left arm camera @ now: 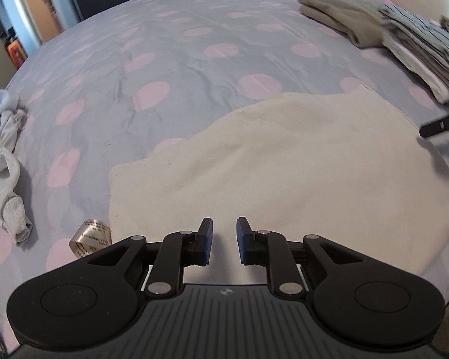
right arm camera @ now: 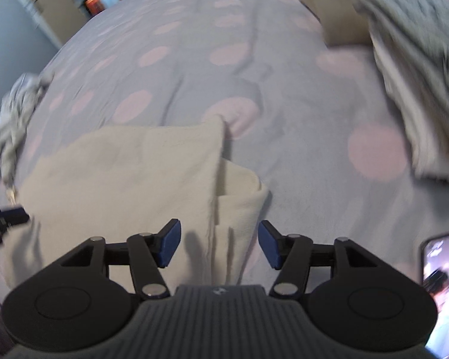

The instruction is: Fold clothes

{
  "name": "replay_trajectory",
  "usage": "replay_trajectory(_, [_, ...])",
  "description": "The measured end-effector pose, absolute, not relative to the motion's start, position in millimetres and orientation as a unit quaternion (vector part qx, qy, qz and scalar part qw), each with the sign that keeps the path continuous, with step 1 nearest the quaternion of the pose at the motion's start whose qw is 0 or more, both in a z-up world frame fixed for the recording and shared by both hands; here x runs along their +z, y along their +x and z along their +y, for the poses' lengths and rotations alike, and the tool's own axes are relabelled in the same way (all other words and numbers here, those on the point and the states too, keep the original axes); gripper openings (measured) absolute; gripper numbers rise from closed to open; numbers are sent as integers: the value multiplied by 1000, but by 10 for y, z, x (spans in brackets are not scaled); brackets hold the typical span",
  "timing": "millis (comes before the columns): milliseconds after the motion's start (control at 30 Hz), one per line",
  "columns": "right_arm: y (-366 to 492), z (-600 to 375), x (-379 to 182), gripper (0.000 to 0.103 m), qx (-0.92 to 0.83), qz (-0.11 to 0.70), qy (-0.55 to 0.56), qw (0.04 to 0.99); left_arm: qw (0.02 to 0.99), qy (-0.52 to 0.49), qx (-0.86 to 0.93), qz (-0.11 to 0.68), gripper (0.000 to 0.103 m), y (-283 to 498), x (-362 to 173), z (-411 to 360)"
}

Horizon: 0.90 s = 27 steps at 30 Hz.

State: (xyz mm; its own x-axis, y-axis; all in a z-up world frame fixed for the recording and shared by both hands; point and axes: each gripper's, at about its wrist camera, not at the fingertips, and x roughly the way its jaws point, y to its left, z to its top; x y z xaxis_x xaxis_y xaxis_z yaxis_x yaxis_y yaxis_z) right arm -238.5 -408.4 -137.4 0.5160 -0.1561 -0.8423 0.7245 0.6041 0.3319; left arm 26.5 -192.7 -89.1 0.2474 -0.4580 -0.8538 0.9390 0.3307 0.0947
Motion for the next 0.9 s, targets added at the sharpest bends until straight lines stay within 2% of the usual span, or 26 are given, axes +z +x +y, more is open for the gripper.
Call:
replay_trajectory(300, [-2304, -4277, -1692, 62, -269, 421, 418, 759, 730, 298, -464, 403, 15, 469, -927, -2030])
replay_trajectory(367, [-2275, -4262, -1703, 55, -268, 422, 414, 761, 733, 298, -462, 401, 15, 478, -924, -2023])
replay_trajectory(433, [-2254, -4243, -1682, 37, -266, 419, 411, 764, 735, 297, -459, 400, 15, 488, -914, -2008])
replay_trajectory(467, [-2245, -4234, -1670, 33, -264, 418, 410, 766, 737, 296, -458, 400, 15, 494, -909, -2000])
replay_trajectory(500, [-2242, -4227, -1655, 24, -261, 416, 410, 768, 739, 295, -457, 399, 15, 497, -901, -1986])
replay_trajectory(533, [-2237, -4219, -1639, 21, -260, 415, 409, 770, 740, 293, -456, 398, 15, 503, -890, -1972])
replay_trajectory(700, [-2220, -4143, -1427, 18, -260, 405, 396, 782, 748, 287, -455, 389, 15, 525, -798, -1848])
replay_trajectory(900, [-2202, -4006, -991, 18, -219, 369, 438, 790, 752, 281, -454, 386, 15, 562, -685, -1607])
